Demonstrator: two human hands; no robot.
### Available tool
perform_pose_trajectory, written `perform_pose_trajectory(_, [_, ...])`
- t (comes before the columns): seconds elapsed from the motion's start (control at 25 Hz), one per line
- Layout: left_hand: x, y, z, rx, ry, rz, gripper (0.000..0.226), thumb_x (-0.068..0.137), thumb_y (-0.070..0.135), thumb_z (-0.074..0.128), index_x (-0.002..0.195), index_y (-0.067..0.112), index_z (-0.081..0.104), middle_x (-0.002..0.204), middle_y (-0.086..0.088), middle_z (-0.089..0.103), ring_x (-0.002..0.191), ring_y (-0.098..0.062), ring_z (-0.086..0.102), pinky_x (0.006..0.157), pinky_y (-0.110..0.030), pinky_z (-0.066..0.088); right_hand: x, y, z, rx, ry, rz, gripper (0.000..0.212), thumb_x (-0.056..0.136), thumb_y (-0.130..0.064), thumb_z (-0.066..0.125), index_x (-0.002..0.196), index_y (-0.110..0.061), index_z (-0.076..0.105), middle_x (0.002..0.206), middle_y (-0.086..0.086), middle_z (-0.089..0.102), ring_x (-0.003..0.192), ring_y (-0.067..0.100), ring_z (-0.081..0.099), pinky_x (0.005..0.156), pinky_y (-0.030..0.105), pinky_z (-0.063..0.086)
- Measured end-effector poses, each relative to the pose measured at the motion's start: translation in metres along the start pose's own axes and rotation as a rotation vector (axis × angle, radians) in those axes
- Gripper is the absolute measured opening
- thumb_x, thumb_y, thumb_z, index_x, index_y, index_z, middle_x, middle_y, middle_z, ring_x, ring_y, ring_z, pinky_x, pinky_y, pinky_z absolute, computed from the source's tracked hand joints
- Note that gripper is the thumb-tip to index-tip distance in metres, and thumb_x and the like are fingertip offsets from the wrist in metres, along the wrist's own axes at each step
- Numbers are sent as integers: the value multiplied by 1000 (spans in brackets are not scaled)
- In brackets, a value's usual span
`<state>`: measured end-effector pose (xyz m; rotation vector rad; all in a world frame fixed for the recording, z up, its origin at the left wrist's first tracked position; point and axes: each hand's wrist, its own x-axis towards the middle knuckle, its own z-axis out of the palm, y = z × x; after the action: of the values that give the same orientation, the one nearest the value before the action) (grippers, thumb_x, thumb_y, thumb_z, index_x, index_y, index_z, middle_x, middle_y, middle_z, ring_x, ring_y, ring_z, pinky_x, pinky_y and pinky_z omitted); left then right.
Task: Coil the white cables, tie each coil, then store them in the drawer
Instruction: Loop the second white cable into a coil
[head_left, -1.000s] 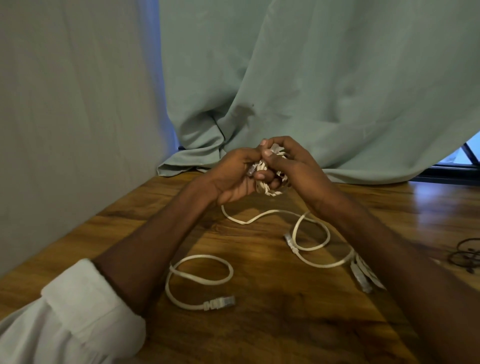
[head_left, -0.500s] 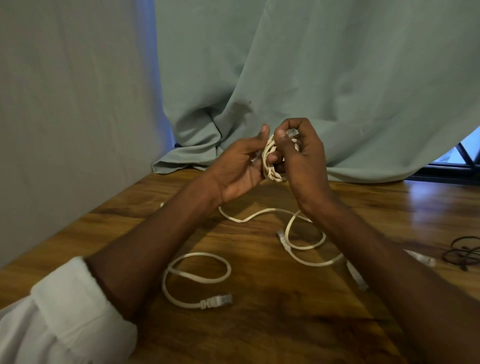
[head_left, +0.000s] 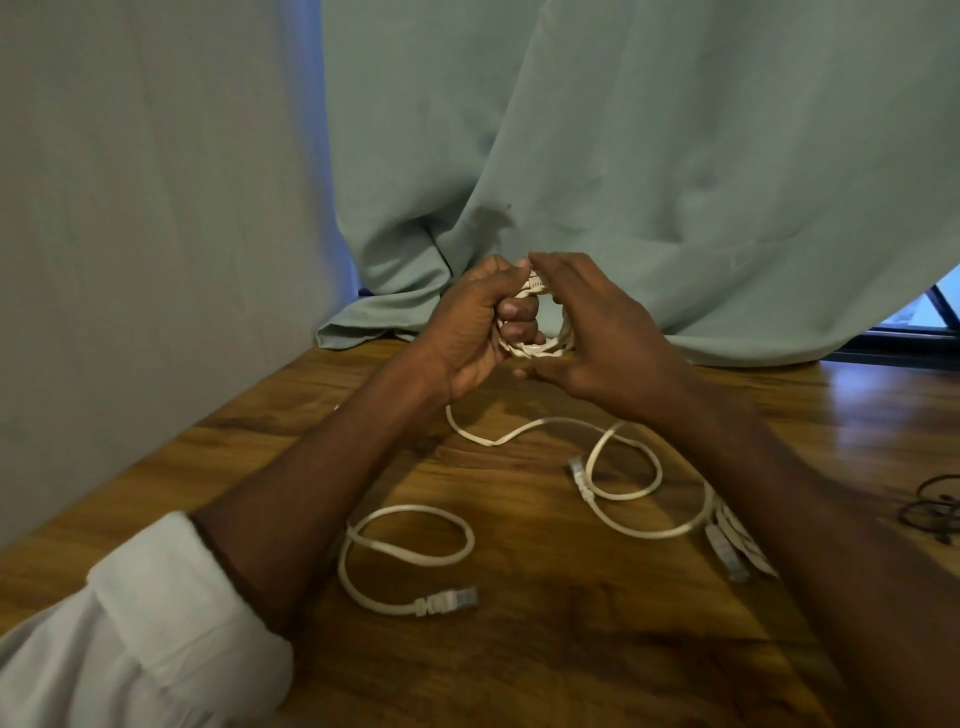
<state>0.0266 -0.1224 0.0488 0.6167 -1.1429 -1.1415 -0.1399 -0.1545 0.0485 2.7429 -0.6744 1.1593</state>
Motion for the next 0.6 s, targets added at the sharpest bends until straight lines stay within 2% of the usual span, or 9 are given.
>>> perform_pose_trajectory(0.08, [1,0,-1,-10,-5,-15,16,110,21,49,95,17,45,56,6,38,43,-7,38,55,-31,51,-1,-2,-1,-23,60,24,87,77,-34,87,152,-19,45,144,0,52,108,8,54,86,19,38])
perform_pose_trajectory(0.2, [2,0,-1,-4,13,-18,12,109,20,50,100,13,47,57,4,40,43,-9,41,58,-32,54,-1,-3,3,18,79,23,78,79,-29,84,149,-22,50,138,-2,54,100,3,51,81,21,40])
perform_pose_trajectory(0.32, [4,-1,-2,-1,31,-1,11,109,21,50,102,15,45,55,6,37,39,-5,35,53,-29,50,0,-2,6,69,66,40,82,79,-29,86,150,-24,48,136,-1,52,99,5,53,82,28,49])
perform_pose_trajectory(0.48, [4,-4,0,-35,67,20,17,110,20,49,94,15,47,54,6,37,39,-5,32,51,-28,47,2,0,7,149,-59,132,109,67,-45,93,157,-30,33,135,2,46,112,17,55,92,34,51])
perform_pose_trajectory(0.6, [3,-6,3,-78,34,-12,22,110,18,46,93,9,57,54,6,38,41,-4,36,57,-28,53,-1,3,15,69,22,126,96,74,-39,89,155,-29,38,129,3,54,111,20,57,84,30,43])
